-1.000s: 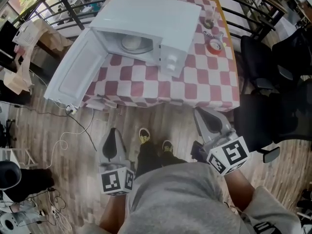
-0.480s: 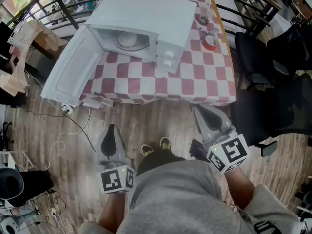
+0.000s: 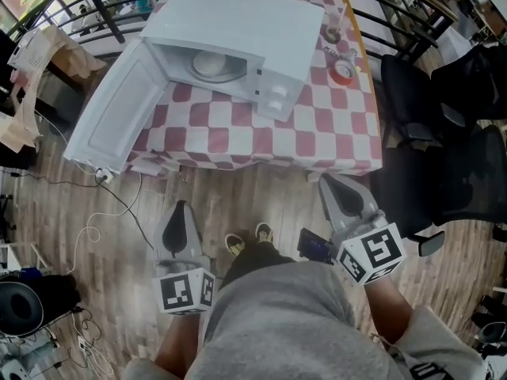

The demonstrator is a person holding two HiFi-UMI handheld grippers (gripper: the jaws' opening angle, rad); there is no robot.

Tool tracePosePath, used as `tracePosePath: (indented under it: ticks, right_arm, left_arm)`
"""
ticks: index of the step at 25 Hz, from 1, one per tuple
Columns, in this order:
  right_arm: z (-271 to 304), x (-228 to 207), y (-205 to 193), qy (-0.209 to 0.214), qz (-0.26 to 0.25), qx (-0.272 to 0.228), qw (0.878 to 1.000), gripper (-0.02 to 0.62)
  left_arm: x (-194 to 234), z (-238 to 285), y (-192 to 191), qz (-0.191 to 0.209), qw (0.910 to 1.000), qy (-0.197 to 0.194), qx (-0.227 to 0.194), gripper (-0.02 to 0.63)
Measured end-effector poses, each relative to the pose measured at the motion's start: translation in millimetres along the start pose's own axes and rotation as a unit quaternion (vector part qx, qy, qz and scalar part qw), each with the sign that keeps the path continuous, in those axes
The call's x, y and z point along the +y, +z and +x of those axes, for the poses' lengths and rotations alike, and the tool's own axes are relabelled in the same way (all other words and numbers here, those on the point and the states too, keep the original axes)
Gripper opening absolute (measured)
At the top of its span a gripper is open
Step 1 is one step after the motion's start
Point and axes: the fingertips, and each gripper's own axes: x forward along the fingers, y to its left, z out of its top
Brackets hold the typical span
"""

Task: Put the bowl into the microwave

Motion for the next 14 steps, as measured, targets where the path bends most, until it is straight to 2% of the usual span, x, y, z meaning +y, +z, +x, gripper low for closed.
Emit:
tracePosePath:
  ticks: [14]
  right_arm:
    - [12, -2, 1, -0.012, 0.02, -0.008, 1.0, 0.0]
  left_arm:
    - [-1, 14, 3, -0.002, 0.9999, -0.01, 0.004, 0.011]
